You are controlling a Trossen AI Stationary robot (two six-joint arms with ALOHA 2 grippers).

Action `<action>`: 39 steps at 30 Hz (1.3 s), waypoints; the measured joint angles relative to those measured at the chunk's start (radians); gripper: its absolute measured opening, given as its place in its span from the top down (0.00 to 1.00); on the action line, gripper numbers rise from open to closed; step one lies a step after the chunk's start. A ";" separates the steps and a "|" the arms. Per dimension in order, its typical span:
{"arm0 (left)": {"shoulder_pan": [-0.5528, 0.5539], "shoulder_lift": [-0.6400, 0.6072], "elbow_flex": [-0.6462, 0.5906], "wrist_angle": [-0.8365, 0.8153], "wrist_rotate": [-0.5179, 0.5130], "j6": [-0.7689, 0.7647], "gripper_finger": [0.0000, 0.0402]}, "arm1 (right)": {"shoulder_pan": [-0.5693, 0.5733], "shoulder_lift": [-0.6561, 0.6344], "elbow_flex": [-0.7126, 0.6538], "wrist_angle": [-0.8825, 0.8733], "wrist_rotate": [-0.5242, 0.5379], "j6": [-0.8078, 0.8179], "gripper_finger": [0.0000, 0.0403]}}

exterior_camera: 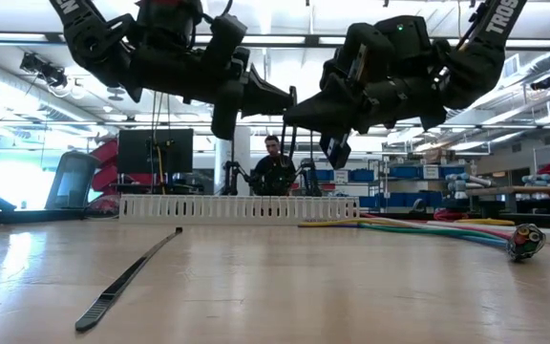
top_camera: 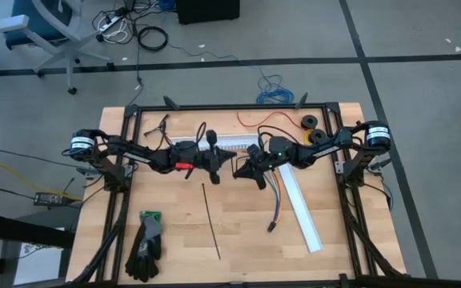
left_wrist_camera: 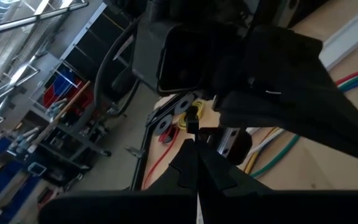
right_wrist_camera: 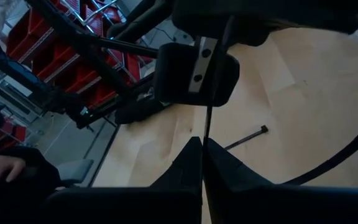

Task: Ziptie cables
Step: Prepare the black zip tie

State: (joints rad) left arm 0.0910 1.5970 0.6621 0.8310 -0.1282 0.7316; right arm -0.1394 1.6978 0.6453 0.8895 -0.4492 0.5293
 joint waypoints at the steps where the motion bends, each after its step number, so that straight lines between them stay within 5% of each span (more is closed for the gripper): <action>1: 0.000 0.000 0.000 0.000 0.000 -0.001 1.00 | 0.000 0.000 0.000 0.000 0.000 0.000 1.00; 39: -0.004 0.000 0.002 -0.001 0.006 -0.013 1.00 | -0.011 0.000 0.007 0.006 0.000 0.000 1.00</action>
State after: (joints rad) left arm 0.0873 1.5967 0.6640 0.8302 -0.1224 0.7187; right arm -0.1507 1.6981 0.6521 0.8956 -0.4488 0.5292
